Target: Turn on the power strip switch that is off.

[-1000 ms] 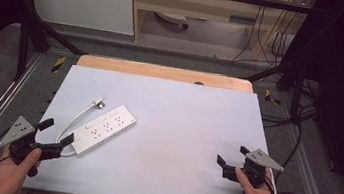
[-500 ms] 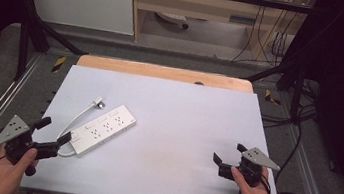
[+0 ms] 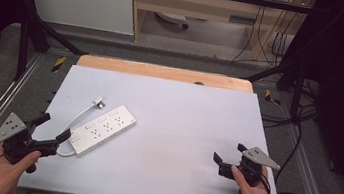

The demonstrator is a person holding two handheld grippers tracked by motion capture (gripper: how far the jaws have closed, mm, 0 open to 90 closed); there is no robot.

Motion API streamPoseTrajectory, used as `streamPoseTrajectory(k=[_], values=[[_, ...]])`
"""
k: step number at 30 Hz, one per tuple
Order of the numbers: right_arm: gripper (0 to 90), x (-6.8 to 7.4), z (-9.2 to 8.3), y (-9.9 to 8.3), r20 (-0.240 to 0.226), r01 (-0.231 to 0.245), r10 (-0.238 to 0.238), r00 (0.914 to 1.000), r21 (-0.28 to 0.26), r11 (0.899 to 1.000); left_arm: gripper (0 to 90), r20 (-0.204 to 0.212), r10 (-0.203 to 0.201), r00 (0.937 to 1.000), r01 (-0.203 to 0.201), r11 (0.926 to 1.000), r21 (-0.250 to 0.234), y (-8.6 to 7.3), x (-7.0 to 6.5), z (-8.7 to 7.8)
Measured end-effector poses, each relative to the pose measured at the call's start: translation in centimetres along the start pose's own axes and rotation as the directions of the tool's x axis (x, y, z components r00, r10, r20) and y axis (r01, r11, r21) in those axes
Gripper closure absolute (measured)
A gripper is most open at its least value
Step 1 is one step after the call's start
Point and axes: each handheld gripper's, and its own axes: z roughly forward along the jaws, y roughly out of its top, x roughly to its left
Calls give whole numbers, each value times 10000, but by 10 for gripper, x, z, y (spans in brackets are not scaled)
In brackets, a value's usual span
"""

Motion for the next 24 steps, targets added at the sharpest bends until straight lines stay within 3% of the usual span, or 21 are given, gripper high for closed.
streamPoseTrajectory(k=[9,24], values=[[31,0,1,-1,-47,-52,52,10000,82,10000,74,22,-161,9999,161,9999,-53,6,-2,11],[23,-1,0,-1,-22,-33,33,10000,112,9999,74,273,65,9996,-75,9993,378,10,-12,36]])
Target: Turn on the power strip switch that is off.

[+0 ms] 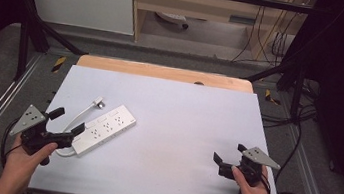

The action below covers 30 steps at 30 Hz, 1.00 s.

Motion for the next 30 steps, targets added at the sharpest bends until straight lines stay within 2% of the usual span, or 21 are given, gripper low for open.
streamPoseTrajectory(k=[12,17,30], values=[[23,-2,1,-1,-16,2,-2,10000,113,9999,77,-2,127,9999,-127,9997,216,6,2,12],[26,-7,-1,-2,108,-274,274,9996,59,9996,76,-21,219,9998,-219,9993,288,8,2,16],[29,-6,-1,-1,124,-160,158,9998,100,9998,85,-30,248,9997,-246,9984,506,9,6,29]])
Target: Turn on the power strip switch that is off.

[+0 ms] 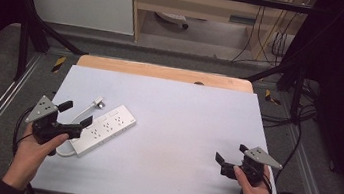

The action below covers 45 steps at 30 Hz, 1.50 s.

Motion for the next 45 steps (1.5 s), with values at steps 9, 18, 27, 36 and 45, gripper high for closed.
streamPoseTrajectory(k=[9,18,27,36,45], values=[[29,0,0,0,-16,6,-6,10000,38,10000,124,-96,-46,9999,48,9998,189,-2,5,8],[29,0,0,0,-13,-24,24,10000,61,10000,203,-144,-100,9998,106,9988,473,-3,8,15],[30,-1,0,0,-16,-15,16,10000,79,10000,288,-138,47,9999,-35,9959,907,-5,10,21],[30,-1,1,0,-27,-23,23,10000,90,10000,438,-244,202,9995,-174,9940,1083,-5,10,23],[31,-1,0,0,-24,-22,22,10000,113,9999,618,-9,373,9993,-367,9881,1492,-7,10,31]])
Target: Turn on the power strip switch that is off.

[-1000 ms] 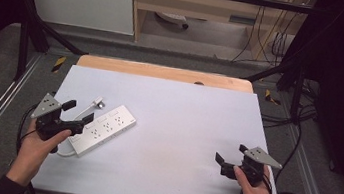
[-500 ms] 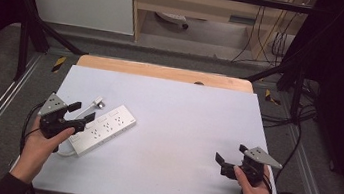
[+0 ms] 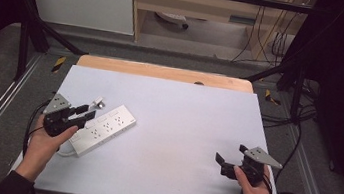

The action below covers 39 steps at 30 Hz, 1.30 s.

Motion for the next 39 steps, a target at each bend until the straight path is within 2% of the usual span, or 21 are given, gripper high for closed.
streamPoseTrajectory(k=[8,13,17,21,31,39], values=[[31,0,0,0,-24,1,-1,10000,15,10000,731,319,295,9991,-312,9981,536,-2,-3,8],[32,0,0,0,-6,9,-9,10000,41,10000,819,434,214,9988,-246,9970,731,-3,-3,12],[32,0,0,0,-6,8,-8,10000,43,10000,857,447,158,9989,-198,9958,894,-4,-1,15],[32,-1,1,-1,12,-5,5,10000,88,10000,878,427,89,9990,-134,9944,1049,-7,1,16],[34,-1,1,-1,14,-22,22,10000,67,10000,900,399,246,9989,-299,9899,1383,-11,5,19],[34,-1,1,-1,9,-25,25,10000,80,10000,900,342,127,9993,-181,9865,1629,-14,8,21]])
